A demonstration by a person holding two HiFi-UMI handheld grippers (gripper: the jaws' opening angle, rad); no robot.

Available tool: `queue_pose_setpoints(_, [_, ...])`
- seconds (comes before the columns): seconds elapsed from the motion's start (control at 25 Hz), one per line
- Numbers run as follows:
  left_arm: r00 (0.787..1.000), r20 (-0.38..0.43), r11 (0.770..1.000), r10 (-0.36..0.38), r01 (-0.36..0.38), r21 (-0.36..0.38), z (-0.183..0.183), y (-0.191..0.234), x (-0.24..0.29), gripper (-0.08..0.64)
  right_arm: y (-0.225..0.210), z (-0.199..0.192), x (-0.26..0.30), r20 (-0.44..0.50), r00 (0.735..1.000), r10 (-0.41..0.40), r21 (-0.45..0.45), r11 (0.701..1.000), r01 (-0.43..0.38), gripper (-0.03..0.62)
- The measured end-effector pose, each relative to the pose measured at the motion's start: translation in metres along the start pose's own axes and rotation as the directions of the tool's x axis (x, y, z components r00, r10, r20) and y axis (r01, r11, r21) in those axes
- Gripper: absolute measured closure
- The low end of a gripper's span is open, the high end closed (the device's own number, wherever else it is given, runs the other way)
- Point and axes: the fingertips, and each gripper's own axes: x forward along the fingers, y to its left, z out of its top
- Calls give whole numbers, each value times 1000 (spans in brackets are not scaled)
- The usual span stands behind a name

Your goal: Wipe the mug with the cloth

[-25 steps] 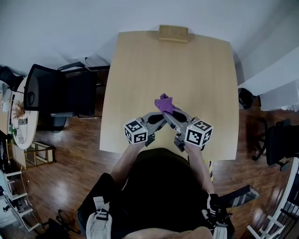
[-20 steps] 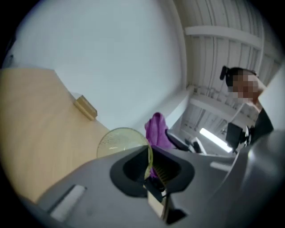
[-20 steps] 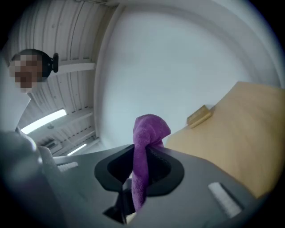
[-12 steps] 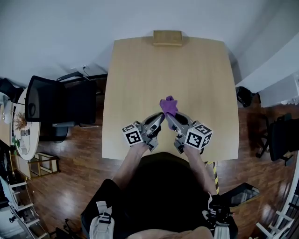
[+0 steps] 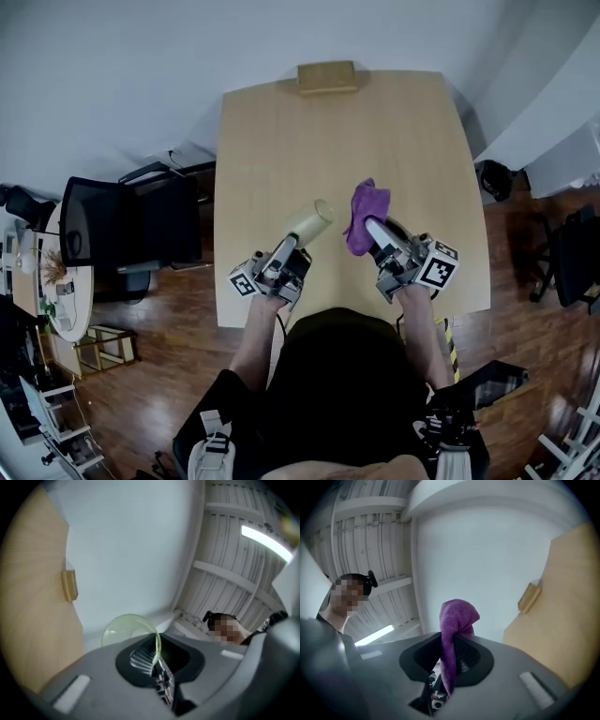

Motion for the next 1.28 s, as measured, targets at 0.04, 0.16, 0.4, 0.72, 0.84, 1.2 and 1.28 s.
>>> queue_pose_setpoints(0.04, [1000, -17, 1000, -21, 21, 8, 0, -5, 0, 517, -2, 9, -3, 13, 1000, -28, -31, 999, 28, 532])
queue_pose_setpoints(0.16, [995, -91, 998, -46, 50, 46, -7, -17, 11, 517, 7, 21, -2, -8, 998, -55, -129, 990, 53, 532])
queue_pose_setpoints(0.4, [966, -255, 992, -47, 75, 101, -48, -19, 37, 514, 18, -13, 19, -192, 978, -85, -268, 963, 31, 532])
queue_pose_setpoints(0.72, [975, -213, 995, 68, -50, 87, -34, 13, 8, 517, -49, -42, 14, -245, 937, -251, -178, 961, 211, 532])
queue_pose_setpoints(0.84, [980, -184, 994, 81, -67, 82, -31, 15, 4, 518, -39, -34, 9, -226, 948, -222, -134, 972, 195, 532])
queue_pose_setpoints(1.2, [970, -245, 996, 7, 15, 89, -47, 2, 23, 518, 11, -20, 15, -243, 970, -7, -107, 994, -19, 532])
queue_pose_setpoints(1.28, [966, -259, 996, -30, 52, 78, -50, -9, 25, 511, 7, -27, 16, -255, 967, -11, -94, 996, -13, 532])
